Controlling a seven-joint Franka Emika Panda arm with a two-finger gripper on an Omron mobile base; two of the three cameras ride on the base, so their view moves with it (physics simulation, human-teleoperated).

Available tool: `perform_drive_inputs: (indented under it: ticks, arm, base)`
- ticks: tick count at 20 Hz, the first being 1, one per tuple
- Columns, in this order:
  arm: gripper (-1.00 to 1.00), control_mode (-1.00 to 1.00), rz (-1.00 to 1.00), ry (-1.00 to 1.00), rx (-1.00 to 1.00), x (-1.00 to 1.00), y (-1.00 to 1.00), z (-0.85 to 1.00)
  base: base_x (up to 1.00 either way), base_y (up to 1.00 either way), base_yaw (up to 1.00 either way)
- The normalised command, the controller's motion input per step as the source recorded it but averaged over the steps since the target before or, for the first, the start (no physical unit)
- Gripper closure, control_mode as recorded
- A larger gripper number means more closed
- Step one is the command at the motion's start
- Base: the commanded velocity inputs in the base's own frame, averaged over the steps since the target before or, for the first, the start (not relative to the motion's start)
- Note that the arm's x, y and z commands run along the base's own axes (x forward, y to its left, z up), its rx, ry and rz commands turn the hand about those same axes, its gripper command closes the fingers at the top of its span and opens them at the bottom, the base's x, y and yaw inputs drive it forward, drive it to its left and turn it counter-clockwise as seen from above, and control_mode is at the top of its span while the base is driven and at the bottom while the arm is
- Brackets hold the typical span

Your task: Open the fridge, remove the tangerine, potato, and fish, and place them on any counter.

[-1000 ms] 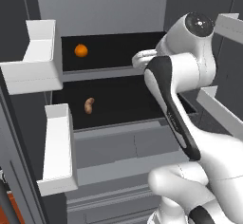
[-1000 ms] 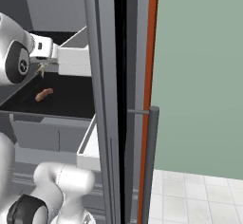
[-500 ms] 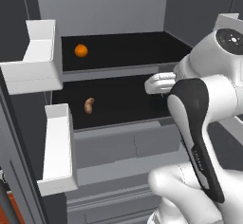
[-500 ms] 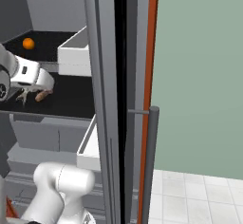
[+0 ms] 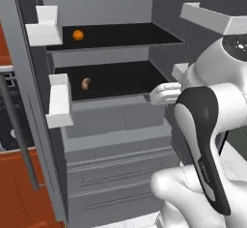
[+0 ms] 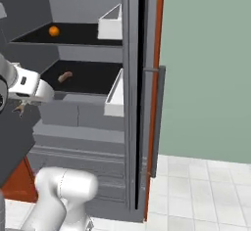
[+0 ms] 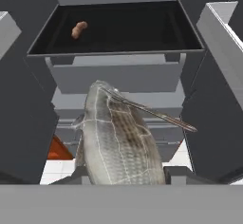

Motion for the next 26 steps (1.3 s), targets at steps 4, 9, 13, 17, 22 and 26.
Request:
perform_drive_inputs:
  ticks: [4,9,13,17,22,26]
  arm:
    - [1.00,1.00,0.00,0.00,0.00,0.00,0.00,0.00]
    - [1.00,1.00,0.00,0.00,0.00,0.00,0.00,0.00]
    - [1.00,1.00,0.00,0.00,0.00,0.00,0.00,0.00]
    - [1.00,1.00,0.00,0.00,0.00,0.00,0.00,0.00]
    - [1.00,1.00,0.00,0.00,0.00,0.00,0.00,0.00]
    - [1.00,1.00,0.00,0.00,0.00,0.00,0.00,0.00]
  base:
    - [-1.00,0.05,0.05]
    - [-0.37,0.09,0.84]
    - [-0.01,0.00,1.00]
    - [0.00,0.00,1.00]
    - [0.00,0.00,1.00]
    - [0.00,0.12,0.98]
